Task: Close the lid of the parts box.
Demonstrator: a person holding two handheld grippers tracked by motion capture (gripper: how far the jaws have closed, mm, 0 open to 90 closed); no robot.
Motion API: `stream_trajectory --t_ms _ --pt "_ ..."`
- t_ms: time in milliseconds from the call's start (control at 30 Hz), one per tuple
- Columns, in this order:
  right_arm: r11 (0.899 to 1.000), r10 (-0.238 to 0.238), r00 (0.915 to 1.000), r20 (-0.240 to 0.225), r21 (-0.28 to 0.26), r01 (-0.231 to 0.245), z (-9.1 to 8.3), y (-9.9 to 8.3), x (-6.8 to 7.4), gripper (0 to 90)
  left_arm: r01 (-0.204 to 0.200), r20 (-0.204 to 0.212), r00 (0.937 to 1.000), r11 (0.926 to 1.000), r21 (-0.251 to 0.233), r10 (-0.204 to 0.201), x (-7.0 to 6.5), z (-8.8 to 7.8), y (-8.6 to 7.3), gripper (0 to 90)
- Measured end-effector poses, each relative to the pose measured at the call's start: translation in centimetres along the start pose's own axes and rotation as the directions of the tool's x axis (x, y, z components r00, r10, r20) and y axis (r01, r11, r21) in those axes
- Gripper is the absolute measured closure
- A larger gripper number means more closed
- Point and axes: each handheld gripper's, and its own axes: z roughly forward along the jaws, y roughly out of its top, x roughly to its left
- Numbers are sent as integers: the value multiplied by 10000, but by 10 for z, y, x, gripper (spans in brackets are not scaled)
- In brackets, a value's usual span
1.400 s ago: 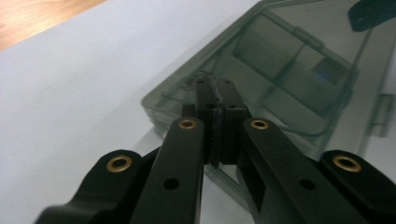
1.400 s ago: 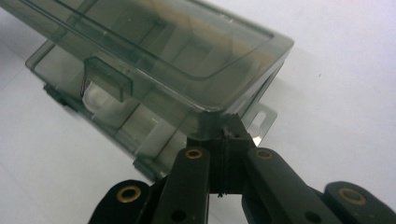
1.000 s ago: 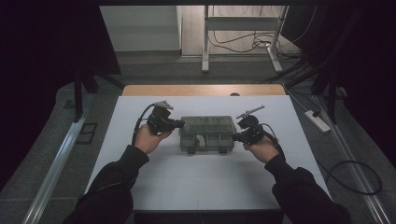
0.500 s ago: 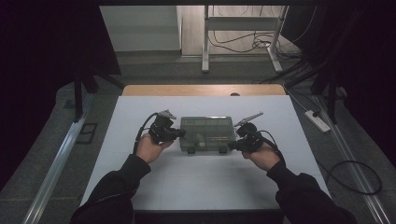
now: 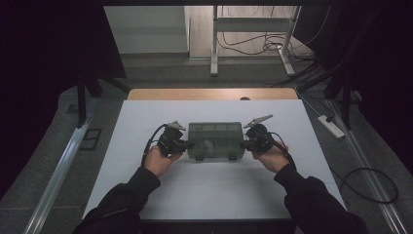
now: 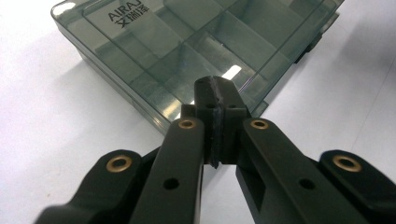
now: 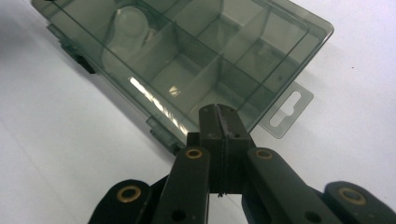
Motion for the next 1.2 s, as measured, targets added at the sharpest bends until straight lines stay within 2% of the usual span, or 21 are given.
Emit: stream_trajectory --t_ms 233,267,333,600,900,1100,1200 --pt "9999 49 10000 43 -105 -48 4 0 -1 898 -143 -284 9995 9999 -76 141 -4 0 -2 894" --pt "10000 59 10000 39 -46 -59 4 0 -1 898 -326 -463 9984 9994 117 331 -6 2 -3 894" --pt "9999 3 10000 72 124 -4 7 -2 0 899 -453 -628 9970 9989 92 458 -8 3 -4 895" --pt "9999 171 9999 -16 22 -171 7 -3 -1 898 -461 -737 9962 9989 -2 459 -10 4 -6 895" --pt "9998 206 9998 -18 67 -206 7 -2 0 893 -343 -604 9976 9994 49 345 -8 3 -4 893" --pt "9998 205 9998 -40 45 -204 6 -2 2 813 -317 -628 9975 9995 59 320 -7 -2 -3 844" --pt "9998 143 9999 56 -130 -143 3 -1 4 752 -254 -594 9979 9997 -16 252 -7 -5 -3 805"
